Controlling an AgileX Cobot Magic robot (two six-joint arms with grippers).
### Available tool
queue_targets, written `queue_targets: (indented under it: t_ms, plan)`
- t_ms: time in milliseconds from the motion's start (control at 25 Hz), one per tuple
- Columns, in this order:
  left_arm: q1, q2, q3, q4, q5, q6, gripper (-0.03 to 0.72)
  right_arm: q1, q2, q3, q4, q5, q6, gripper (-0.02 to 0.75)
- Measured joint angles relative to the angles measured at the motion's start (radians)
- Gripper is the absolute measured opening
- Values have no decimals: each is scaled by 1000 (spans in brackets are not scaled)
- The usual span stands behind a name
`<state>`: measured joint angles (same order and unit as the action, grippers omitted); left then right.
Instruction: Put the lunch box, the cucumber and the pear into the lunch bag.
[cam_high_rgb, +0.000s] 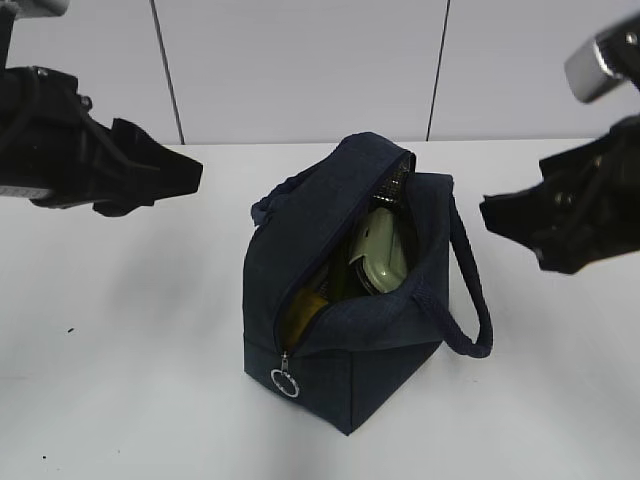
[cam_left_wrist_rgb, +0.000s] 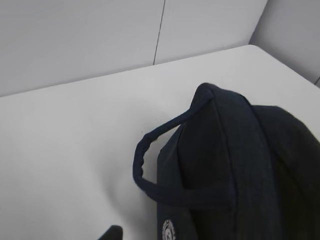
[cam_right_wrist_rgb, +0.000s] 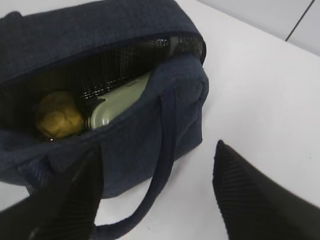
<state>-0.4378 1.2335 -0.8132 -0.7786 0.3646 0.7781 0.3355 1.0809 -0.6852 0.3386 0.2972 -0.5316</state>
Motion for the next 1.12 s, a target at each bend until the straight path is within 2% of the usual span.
queue_targets:
  t_ms: [240,600,720,920,1120]
  plan:
    - [0,0,76,-8,-21,1,344,2,-127,198,14,-212,-21,501]
    - [0,-1,81,-82,-5,1,342,7,-162,214,22,-255,3,491]
    - [0,-1,81,-89,-5,1,328,45,-162,212,26,-263,50,447]
    - [0,-1,81,-90,-3,1,305,158,-162,175,19,-291,92,330]
    - [0,-1,81,-91,-2,1,301,254,-162,170,15,-314,217,298]
